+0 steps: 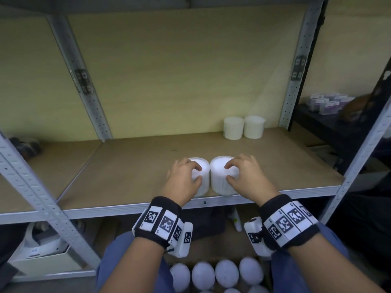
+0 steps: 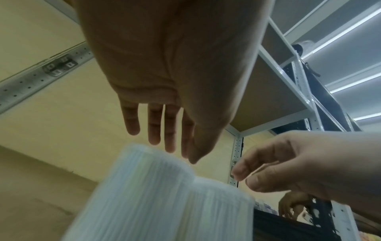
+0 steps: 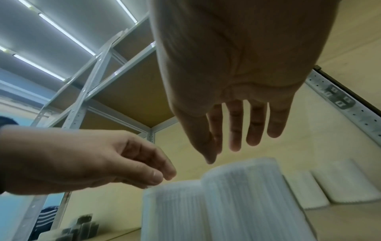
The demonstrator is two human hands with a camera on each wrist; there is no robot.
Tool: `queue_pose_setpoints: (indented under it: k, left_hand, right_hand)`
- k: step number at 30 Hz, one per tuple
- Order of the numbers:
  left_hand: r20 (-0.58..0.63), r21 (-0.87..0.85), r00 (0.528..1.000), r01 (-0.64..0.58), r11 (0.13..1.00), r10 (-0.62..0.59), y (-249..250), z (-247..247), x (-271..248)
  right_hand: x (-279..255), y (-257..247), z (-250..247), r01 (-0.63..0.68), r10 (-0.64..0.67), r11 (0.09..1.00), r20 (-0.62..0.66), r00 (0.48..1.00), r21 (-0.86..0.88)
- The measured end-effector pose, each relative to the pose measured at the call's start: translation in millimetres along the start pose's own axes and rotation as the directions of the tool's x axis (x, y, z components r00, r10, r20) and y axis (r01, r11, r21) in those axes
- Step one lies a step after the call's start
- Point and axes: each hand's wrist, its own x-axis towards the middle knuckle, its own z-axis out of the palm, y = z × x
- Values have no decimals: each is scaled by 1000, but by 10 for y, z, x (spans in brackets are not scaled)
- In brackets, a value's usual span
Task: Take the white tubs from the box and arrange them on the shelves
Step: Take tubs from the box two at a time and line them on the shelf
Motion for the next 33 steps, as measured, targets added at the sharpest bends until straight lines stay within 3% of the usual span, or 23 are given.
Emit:
queue_pose_setpoints:
  k: [10,19,33]
  left_hand:
    - [-69,40,994,-80,996,82,-35,91,-131]
    - [-164,31,984,-63,998,67,-40,158,-7]
    - [-148,-8,989,22,1000,-23,-263,267,819]
  right_hand:
    - [-69,-98,118,41,-44,993,-19,999,-108]
    - [122,-8,172,48,-57,985,-49,997,-169]
    - [1032,83,374,-37,28,993,-83,996,-113]
